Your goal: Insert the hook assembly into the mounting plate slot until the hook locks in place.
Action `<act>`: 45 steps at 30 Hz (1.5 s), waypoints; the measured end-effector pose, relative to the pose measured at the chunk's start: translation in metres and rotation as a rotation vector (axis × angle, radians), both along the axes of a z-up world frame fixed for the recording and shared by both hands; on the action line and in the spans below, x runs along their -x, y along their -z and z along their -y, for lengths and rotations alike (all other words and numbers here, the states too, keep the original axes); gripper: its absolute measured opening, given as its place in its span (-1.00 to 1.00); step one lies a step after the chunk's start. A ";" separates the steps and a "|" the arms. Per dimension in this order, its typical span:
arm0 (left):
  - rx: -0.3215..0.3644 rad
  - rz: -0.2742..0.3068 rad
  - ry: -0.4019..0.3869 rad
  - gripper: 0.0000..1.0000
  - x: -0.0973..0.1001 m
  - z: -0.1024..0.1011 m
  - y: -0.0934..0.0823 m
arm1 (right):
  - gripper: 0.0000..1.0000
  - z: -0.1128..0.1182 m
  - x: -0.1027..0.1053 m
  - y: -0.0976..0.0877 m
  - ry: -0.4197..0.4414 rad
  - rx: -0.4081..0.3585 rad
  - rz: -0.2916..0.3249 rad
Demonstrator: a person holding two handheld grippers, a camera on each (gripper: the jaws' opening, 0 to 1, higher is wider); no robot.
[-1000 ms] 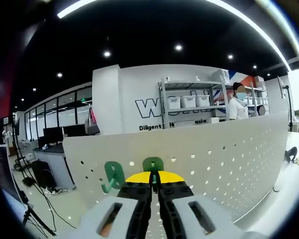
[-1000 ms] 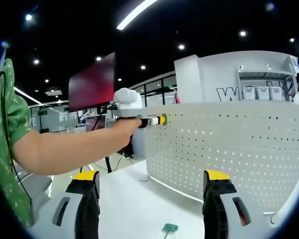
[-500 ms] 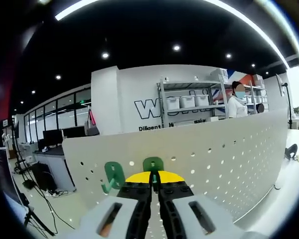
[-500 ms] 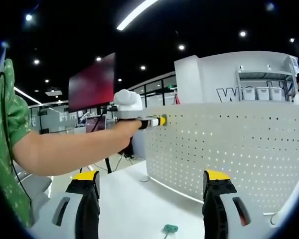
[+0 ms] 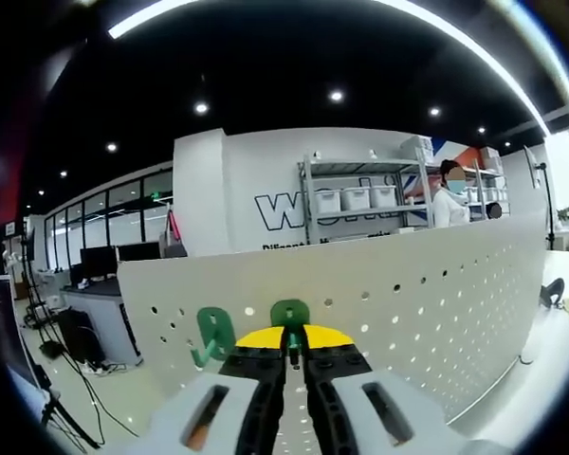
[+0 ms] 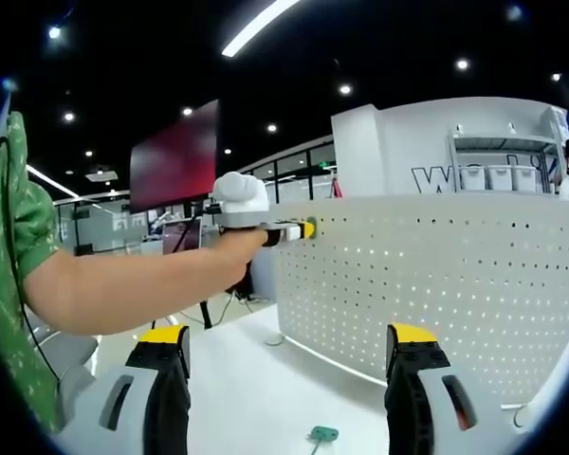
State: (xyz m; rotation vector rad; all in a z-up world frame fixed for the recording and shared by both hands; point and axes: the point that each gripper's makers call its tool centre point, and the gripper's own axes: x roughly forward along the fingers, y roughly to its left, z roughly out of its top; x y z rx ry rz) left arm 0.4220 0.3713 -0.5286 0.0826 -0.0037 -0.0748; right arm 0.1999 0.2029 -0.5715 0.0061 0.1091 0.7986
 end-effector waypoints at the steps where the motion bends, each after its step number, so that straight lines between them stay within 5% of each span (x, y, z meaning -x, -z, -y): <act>1: -0.001 0.001 -0.001 -0.85 0.000 0.000 0.000 | 0.74 0.000 0.000 0.000 0.000 0.000 0.001; 26: -0.005 0.009 0.016 -0.64 0.008 -0.001 0.002 | 0.74 -0.001 0.004 -0.004 -0.001 0.001 0.009; 45: 0.007 0.012 0.047 -0.48 0.041 0.001 0.005 | 0.74 -0.005 0.009 -0.013 -0.007 0.002 0.031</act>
